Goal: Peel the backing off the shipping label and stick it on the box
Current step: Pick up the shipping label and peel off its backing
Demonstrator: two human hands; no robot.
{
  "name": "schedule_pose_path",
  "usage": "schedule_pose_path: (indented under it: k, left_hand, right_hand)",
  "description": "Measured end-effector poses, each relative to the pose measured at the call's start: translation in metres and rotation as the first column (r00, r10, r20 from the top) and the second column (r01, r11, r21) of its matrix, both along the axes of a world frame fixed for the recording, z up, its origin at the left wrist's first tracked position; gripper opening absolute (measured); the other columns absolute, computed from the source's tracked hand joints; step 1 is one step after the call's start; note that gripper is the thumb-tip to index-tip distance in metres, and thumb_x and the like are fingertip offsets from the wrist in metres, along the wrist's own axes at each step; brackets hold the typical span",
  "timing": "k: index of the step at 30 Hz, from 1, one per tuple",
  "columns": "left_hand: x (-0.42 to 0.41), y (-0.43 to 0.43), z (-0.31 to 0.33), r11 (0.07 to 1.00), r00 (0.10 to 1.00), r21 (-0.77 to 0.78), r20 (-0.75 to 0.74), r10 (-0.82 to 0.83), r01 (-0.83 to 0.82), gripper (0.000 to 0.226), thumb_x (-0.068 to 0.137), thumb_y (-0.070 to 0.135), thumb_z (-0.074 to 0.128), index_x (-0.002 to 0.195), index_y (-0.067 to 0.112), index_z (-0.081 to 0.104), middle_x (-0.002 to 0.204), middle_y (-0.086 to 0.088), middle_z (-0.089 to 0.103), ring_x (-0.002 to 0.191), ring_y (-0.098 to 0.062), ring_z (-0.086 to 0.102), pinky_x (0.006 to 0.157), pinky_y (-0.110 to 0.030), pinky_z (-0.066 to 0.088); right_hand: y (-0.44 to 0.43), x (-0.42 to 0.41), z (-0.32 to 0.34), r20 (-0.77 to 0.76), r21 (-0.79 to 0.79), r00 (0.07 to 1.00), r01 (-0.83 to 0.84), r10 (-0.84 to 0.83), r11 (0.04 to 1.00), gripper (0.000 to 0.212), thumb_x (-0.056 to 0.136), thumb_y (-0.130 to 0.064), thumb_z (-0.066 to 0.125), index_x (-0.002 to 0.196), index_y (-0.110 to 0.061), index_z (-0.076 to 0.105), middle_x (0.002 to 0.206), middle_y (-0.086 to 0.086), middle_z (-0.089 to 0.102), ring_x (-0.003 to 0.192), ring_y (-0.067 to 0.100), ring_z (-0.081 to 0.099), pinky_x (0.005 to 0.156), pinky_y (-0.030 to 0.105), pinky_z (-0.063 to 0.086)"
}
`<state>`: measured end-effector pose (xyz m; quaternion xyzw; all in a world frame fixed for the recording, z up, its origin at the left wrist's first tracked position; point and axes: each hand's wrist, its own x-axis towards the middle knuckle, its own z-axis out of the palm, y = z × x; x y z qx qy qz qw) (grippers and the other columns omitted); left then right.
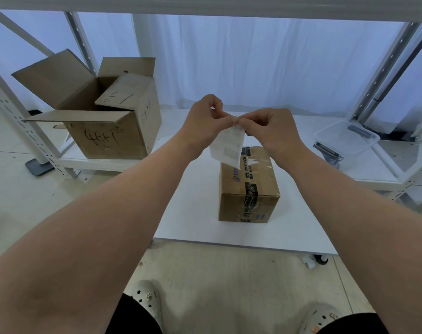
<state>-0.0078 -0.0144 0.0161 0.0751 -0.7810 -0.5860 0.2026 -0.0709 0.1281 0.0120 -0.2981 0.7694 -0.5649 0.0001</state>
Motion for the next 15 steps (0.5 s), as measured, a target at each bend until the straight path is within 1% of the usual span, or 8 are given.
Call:
schedule_pose_path:
  k: [3,6,9,11,13,15]
  left_hand:
    - [0.0000,-0.0001,0.0002,1.000,1.000,0.017,0.006,-0.010,0.010,0.035,0.082,0.006,0.068,0.074,0.018,0.035,0.094,-0.018,0.072,0.076,-0.021,0.064,0.070,-0.032,0.046]
    - [0.0004,0.0002,0.0003,1.000,1.000,0.006,0.009,-0.025,0.025,0.035,0.082,0.005,0.067,0.074,0.018,0.035,0.092,-0.015,0.072,0.077,-0.020,0.063,0.073,-0.030,0.046]
    - [0.0003,0.0002,-0.0004,1.000,1.000,-0.009,-0.001,-0.014,0.014,0.036,0.082,0.004,0.067,0.075,0.017,0.034,0.092,-0.019,0.072,0.079,-0.021,0.064,0.078,-0.035,0.048]
    - [0.0000,0.0002,-0.0011,1.000,1.000,-0.015,-0.001,0.005,-0.005,0.037,0.081,0.003,0.067,0.075,0.017,0.034,0.092,-0.020,0.072,0.079,-0.022,0.065,0.078,-0.037,0.049]
    - [-0.0002,0.0011,-0.0012,0.999,1.000,-0.024,0.006,0.027,-0.026,0.038,0.081,0.004,0.067,0.074,0.017,0.032,0.090,-0.017,0.073,0.074,-0.017,0.064,0.071,-0.028,0.048]
    - [-0.0002,0.0027,-0.0005,0.998,0.999,-0.038,0.017,0.048,-0.047,0.039,0.080,0.005,0.068,0.073,0.018,0.031,0.083,-0.009,0.073,0.068,-0.011,0.061,0.064,-0.020,0.045]
  right_hand:
    - [-0.0004,-0.0006,0.0000,0.002,0.006,1.000,0.006,-0.006,1.000,0.011,0.084,-0.015,0.066,0.089,-0.011,0.075,0.080,-0.003,0.071,0.076,0.008,0.065,0.081,0.031,0.055]
    - [-0.0008,-0.0005,0.0003,-0.020,0.017,1.000,0.012,-0.012,1.000,0.012,0.085,-0.016,0.066,0.090,-0.010,0.075,0.081,-0.001,0.071,0.074,0.007,0.064,0.079,0.028,0.055]
    - [-0.0001,0.0003,0.0008,-0.061,0.047,0.998,0.013,-0.010,0.999,0.013,0.085,-0.017,0.067,0.094,-0.010,0.074,0.084,-0.001,0.071,0.077,0.007,0.065,0.078,0.021,0.053]
    - [0.0002,0.0008,0.0007,-0.093,0.082,0.996,0.008,0.000,0.997,0.015,0.085,-0.018,0.068,0.097,-0.010,0.074,0.090,0.001,0.072,0.083,0.010,0.066,0.080,0.019,0.052]
    - [0.0003,0.0012,0.0003,-0.119,0.121,0.993,0.007,0.007,0.993,0.017,0.084,-0.017,0.068,0.099,-0.011,0.073,0.094,0.002,0.072,0.086,0.010,0.066,0.083,0.021,0.052]
    - [0.0007,0.0023,0.0003,-0.144,0.160,0.990,0.009,0.015,0.987,0.018,0.085,-0.017,0.067,0.101,-0.012,0.073,0.094,0.001,0.072,0.089,0.012,0.067,0.087,0.026,0.053]
